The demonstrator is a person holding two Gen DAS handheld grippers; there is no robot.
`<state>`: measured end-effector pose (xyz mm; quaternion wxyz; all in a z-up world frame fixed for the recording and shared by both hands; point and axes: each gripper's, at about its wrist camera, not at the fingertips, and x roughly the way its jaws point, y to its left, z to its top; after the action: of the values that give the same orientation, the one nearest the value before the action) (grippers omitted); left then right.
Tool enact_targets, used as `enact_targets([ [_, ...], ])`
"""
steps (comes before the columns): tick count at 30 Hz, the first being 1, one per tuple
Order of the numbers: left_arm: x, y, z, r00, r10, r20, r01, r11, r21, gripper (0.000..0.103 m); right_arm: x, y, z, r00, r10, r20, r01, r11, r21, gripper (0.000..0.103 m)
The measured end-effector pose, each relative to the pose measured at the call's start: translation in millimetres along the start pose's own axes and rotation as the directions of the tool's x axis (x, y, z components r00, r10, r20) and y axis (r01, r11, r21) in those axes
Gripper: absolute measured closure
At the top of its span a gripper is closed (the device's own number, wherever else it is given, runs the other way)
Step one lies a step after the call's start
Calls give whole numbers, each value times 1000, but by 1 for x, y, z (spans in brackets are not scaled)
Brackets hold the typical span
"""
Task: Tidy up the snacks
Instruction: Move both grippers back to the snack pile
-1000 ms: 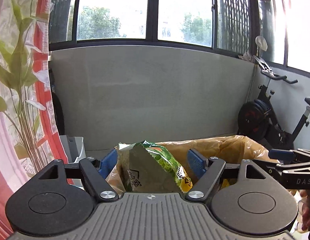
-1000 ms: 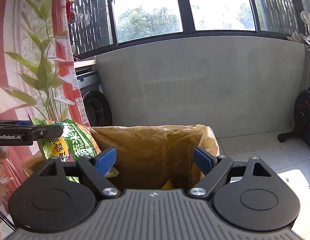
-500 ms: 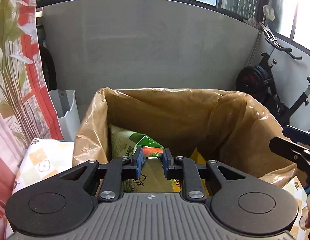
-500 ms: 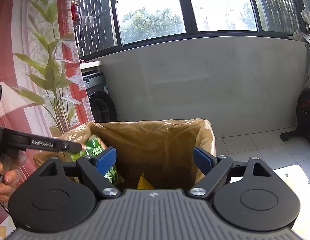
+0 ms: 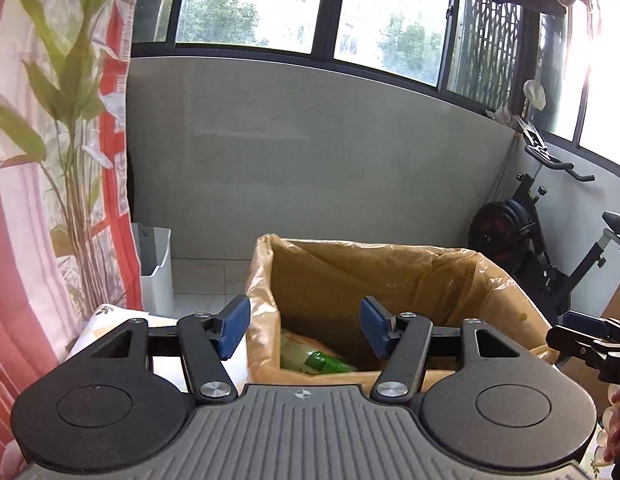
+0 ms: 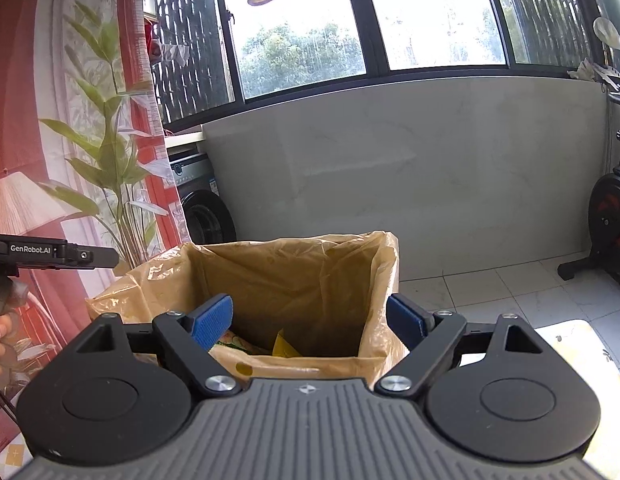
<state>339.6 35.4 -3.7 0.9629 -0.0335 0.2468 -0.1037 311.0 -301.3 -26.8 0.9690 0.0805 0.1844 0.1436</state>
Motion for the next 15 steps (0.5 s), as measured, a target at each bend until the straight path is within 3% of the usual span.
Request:
enact_targets([
  [8, -54, 24, -40, 998, -10, -55, 10, 1000, -16, 40, -33, 18, -28, 999, 35, -14, -34, 998, 54, 17],
  [15, -68, 26, -95, 993, -25, -115, 21, 999, -32, 40, -40, 48, -74, 993, 61, -104, -55, 997, 58, 17],
])
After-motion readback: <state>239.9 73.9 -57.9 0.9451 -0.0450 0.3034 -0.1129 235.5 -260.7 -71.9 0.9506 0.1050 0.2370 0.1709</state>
